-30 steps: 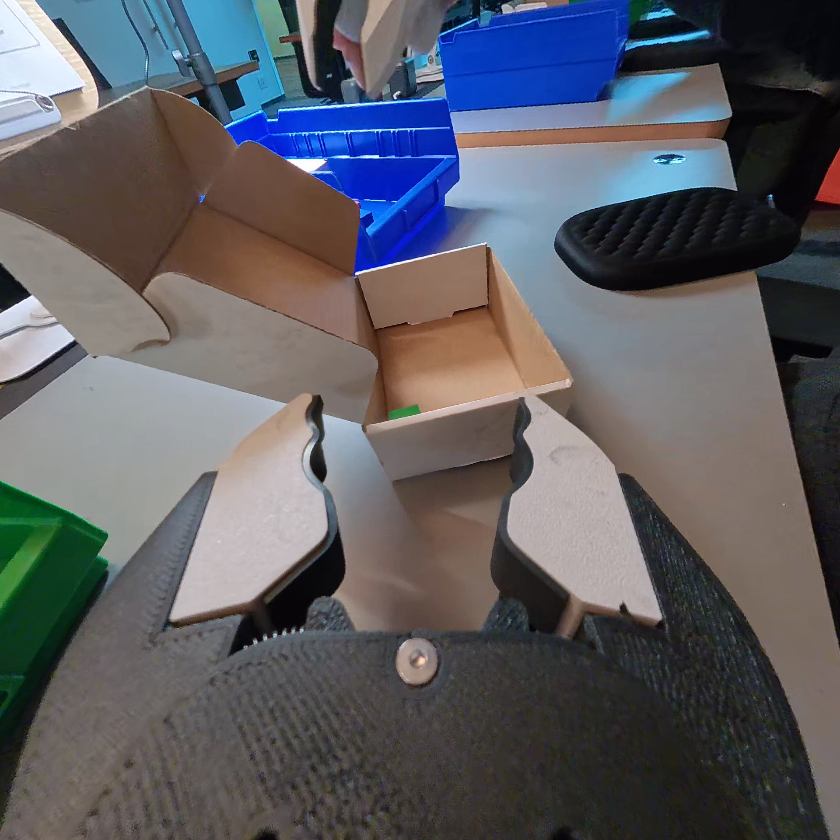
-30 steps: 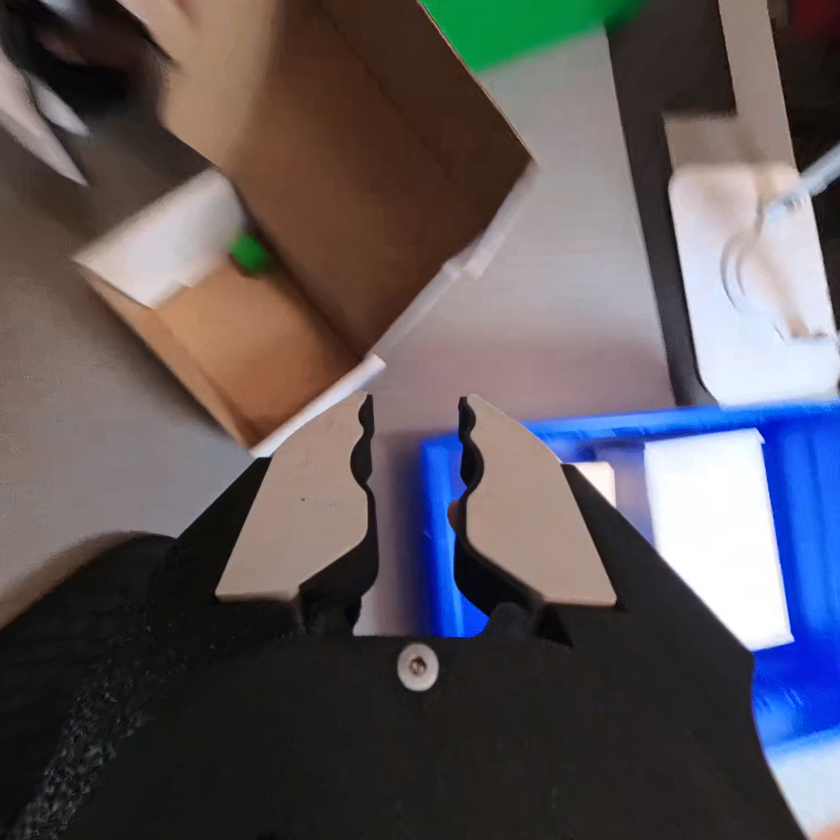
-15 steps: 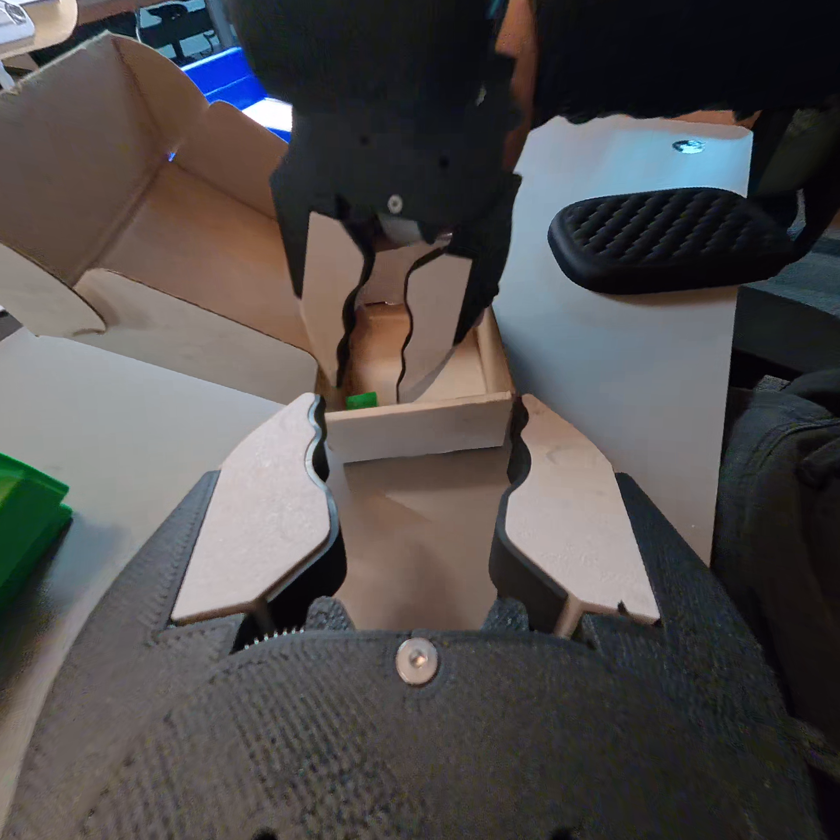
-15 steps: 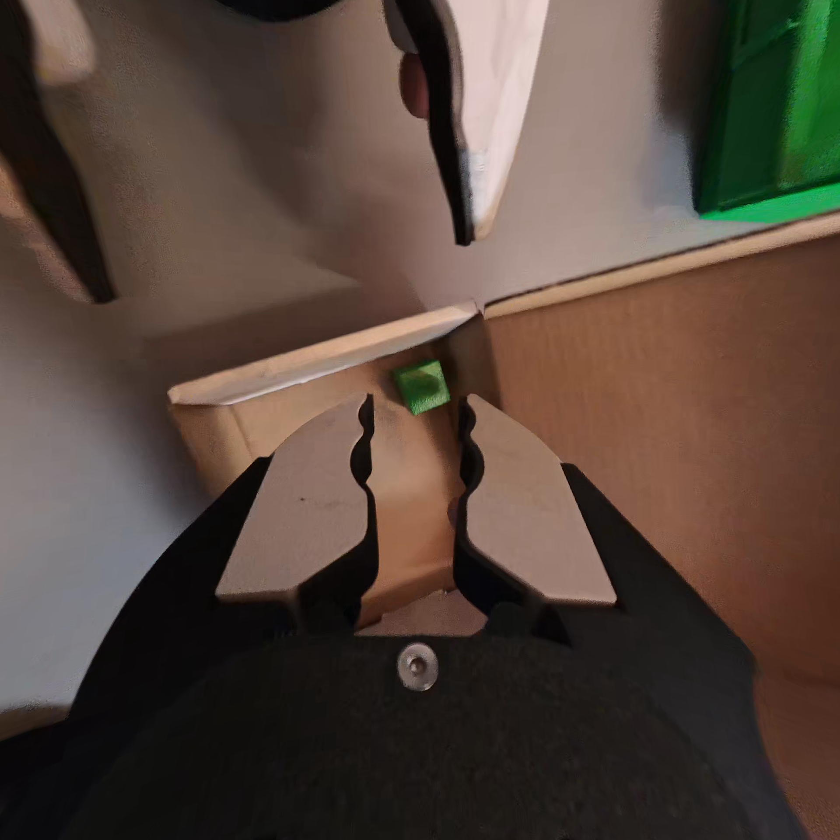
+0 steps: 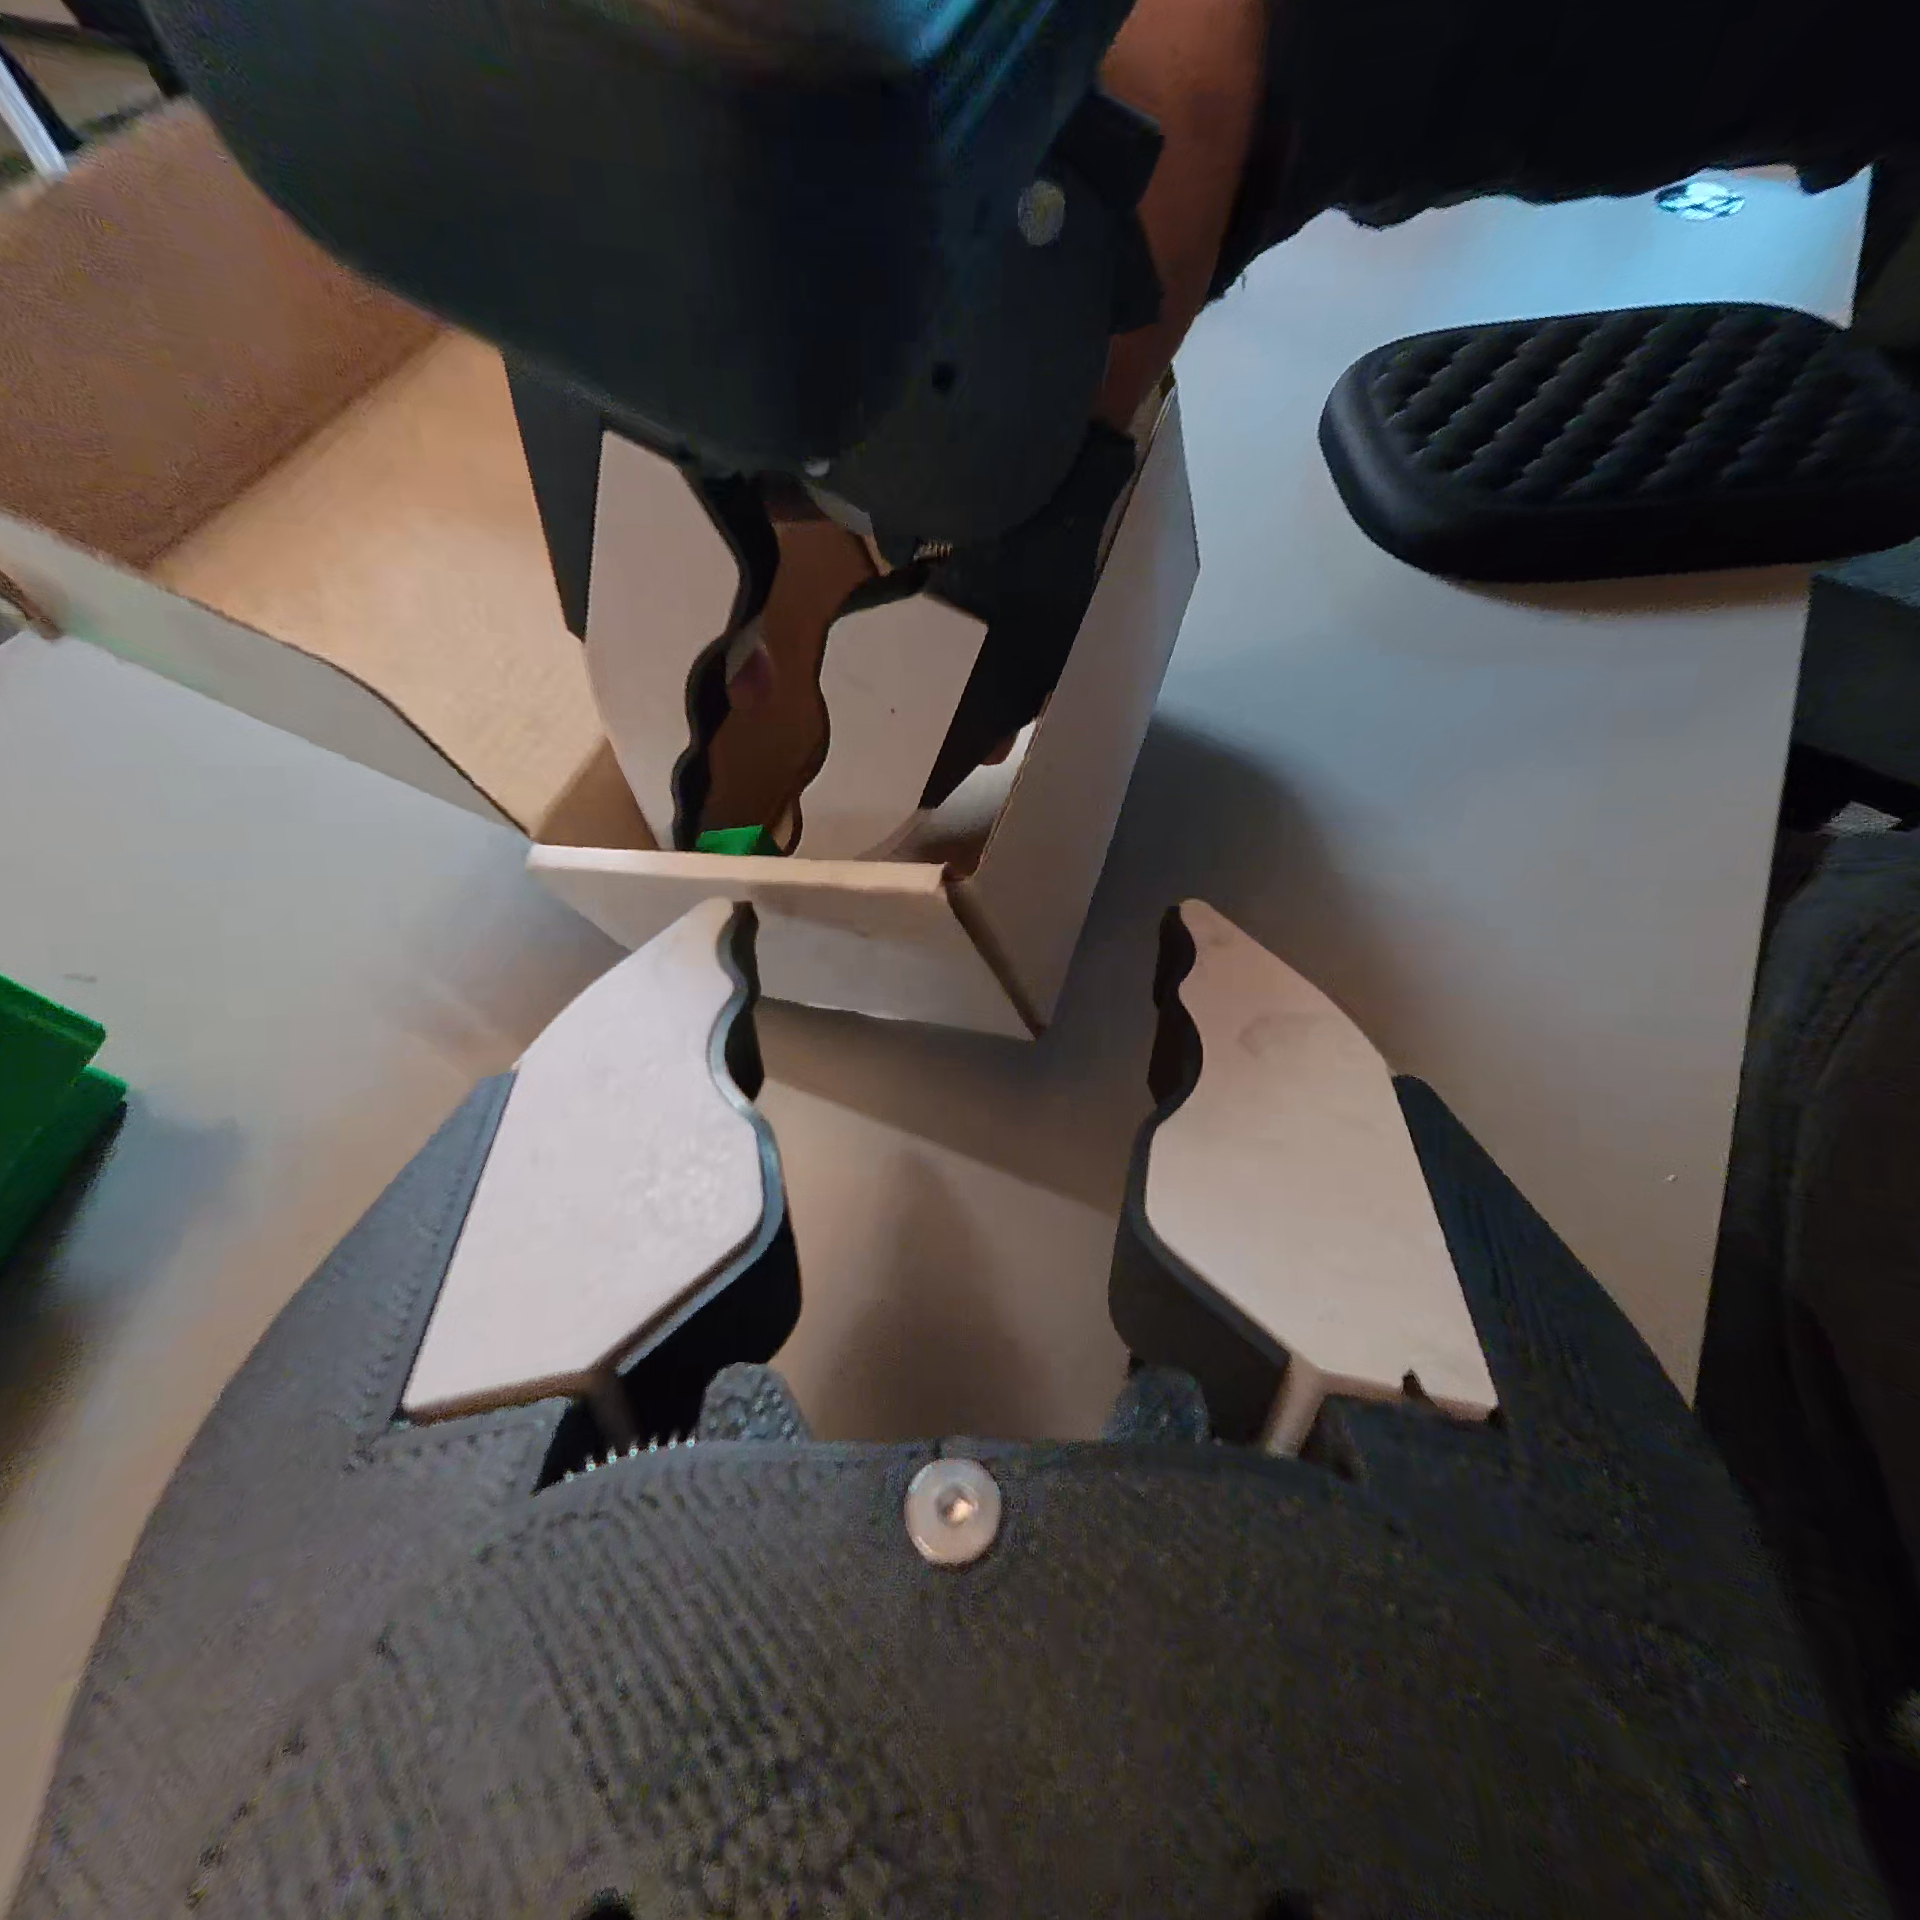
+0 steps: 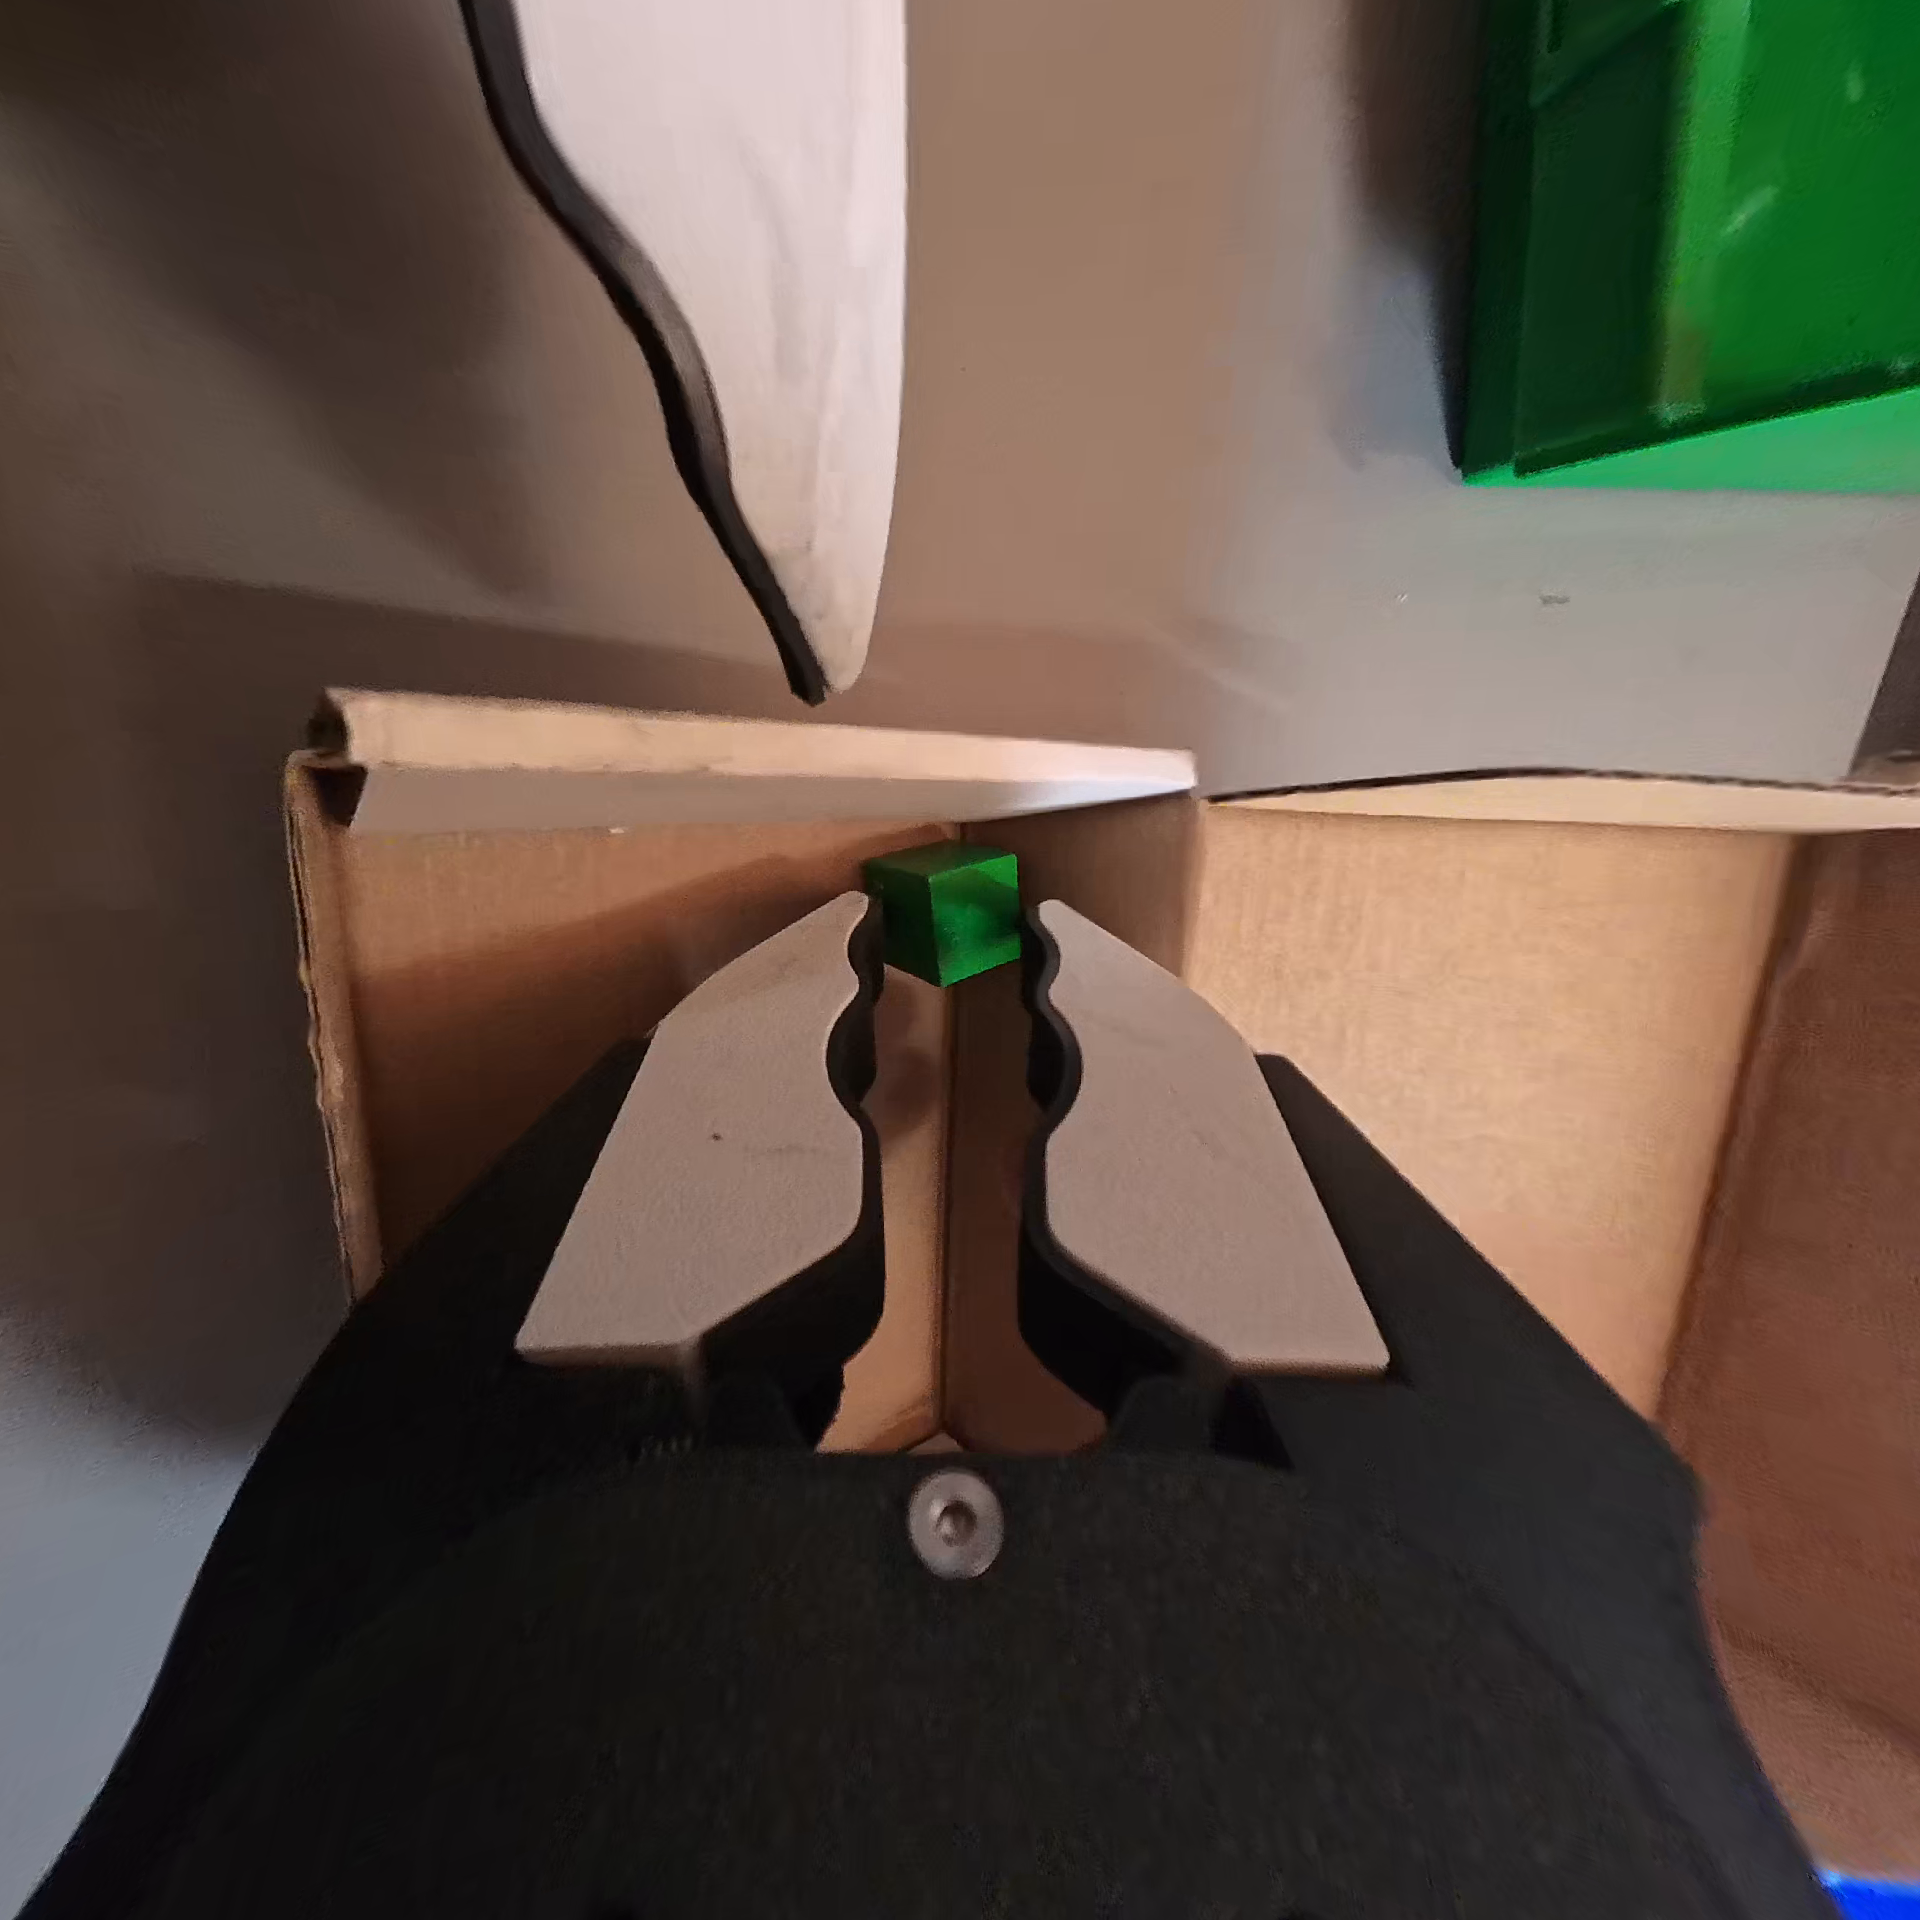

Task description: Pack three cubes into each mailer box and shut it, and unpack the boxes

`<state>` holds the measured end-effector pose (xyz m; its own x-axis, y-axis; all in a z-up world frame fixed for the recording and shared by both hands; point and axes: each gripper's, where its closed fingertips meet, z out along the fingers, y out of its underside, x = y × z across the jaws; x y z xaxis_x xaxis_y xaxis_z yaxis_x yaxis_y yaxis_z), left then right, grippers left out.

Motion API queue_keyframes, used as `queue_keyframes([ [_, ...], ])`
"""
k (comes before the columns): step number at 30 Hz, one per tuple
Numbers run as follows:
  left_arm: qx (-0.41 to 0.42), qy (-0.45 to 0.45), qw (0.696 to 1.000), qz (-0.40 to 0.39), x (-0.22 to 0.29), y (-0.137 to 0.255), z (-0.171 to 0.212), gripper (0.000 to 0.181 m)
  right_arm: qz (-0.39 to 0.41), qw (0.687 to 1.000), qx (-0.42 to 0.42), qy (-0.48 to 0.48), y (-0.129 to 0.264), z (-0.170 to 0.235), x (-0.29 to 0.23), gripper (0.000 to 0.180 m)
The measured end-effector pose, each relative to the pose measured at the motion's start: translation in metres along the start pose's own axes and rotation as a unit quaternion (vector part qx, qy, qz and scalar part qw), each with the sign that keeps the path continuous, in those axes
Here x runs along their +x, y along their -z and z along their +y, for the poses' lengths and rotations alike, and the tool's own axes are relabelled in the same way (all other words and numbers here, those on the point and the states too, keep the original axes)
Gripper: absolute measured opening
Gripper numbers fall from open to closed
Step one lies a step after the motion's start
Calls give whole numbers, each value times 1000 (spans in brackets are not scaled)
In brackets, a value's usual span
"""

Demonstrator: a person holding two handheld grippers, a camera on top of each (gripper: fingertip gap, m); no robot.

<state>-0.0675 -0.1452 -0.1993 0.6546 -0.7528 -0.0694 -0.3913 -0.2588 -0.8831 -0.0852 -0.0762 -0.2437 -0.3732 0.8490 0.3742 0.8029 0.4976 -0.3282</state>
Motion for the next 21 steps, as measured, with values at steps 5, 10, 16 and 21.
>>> queue_keyframes([
  [5, -25, 11, 999, -17, -6, -5, 7, 63, -5, 1000, -7, 0, 1, -3, -2, 21],
  [10, -58, 17, 998, -13, -6, -11, 16, 55, -19, 1000, -8, 5, 7, -2, -12, 17],
  [16, -75, 13, 997, -18, -7, -14, 20, 44, -18, 1000, -14, -14, 14, 6, -10, 29],
  [21, -81, 14, 996, -21, -8, -15, 22, 39, -26, 999, -24, -15, 1, 12, -17, 24],
])
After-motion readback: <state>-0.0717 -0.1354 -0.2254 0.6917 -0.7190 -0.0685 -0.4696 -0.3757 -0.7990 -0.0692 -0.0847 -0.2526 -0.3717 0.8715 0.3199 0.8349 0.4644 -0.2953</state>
